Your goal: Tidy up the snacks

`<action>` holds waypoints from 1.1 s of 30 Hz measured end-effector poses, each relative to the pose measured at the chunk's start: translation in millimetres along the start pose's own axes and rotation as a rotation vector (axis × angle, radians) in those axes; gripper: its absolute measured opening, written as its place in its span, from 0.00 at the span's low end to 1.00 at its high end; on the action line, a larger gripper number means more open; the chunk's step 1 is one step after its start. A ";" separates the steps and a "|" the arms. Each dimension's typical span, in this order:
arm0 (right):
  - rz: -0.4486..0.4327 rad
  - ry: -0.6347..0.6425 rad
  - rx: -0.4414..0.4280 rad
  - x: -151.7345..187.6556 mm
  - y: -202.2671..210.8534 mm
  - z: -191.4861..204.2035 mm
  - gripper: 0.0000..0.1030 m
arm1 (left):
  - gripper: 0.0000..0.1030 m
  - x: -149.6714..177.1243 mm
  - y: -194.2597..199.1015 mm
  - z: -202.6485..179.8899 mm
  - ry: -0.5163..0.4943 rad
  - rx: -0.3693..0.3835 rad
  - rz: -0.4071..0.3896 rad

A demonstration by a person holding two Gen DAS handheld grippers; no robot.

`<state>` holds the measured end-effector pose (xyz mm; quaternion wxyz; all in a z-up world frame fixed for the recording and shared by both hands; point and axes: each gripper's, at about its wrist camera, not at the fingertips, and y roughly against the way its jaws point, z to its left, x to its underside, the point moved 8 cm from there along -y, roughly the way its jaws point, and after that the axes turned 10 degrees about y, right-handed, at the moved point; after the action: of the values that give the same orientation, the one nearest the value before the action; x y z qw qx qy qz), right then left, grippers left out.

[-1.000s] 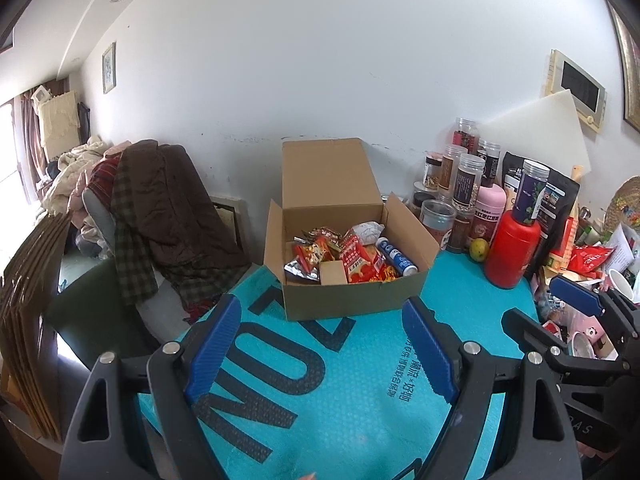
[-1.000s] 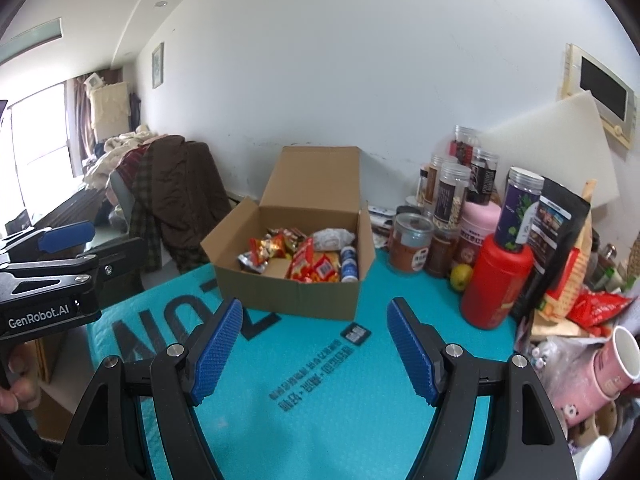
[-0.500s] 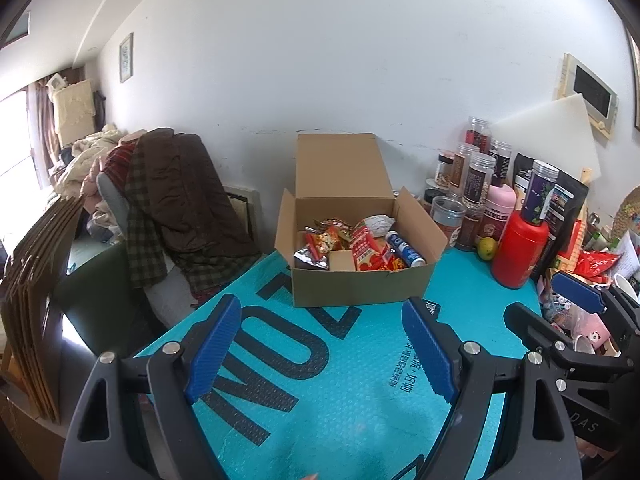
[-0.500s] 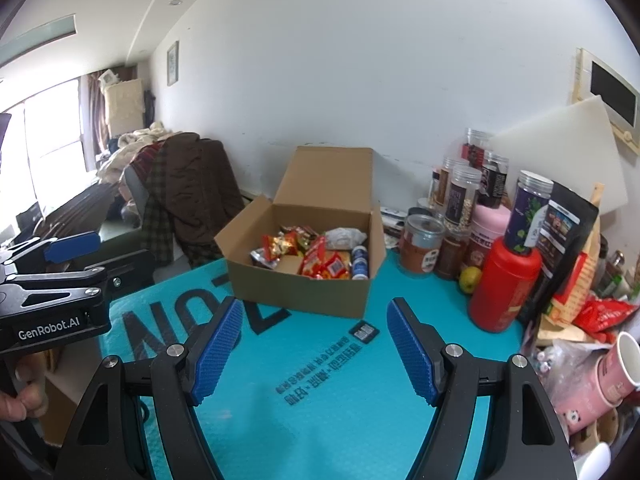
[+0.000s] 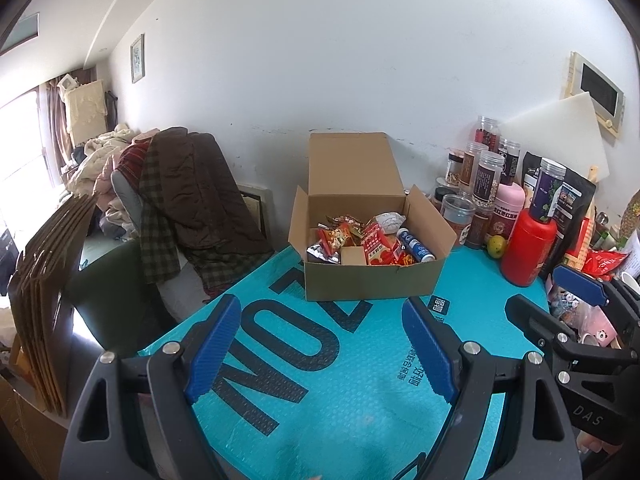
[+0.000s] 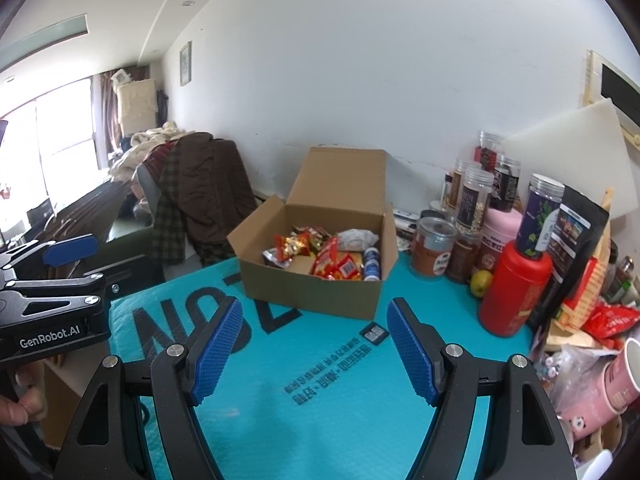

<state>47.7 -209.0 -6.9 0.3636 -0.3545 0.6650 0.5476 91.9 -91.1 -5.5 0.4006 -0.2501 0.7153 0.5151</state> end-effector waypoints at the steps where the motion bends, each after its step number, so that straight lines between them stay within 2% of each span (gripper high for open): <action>1: -0.002 0.002 -0.004 -0.5 -0.3 0.5 0.73 | 0.81 -0.1 0.1 0.0 0.001 -0.002 0.000; 11: -0.012 0.010 -0.044 -2.9 -5.8 1.8 0.73 | 0.81 0.0 2.0 3.3 0.013 -0.022 -0.007; 33: -0.015 0.023 -0.073 -8.2 -15.9 11.7 0.73 | 0.81 2.3 -1.2 15.0 0.014 -0.051 0.008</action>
<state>66.6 -199.2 -8.8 0.3471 -0.3786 0.6461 0.5646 96.3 -77.3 -10.3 0.3868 -0.2610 0.7058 0.5330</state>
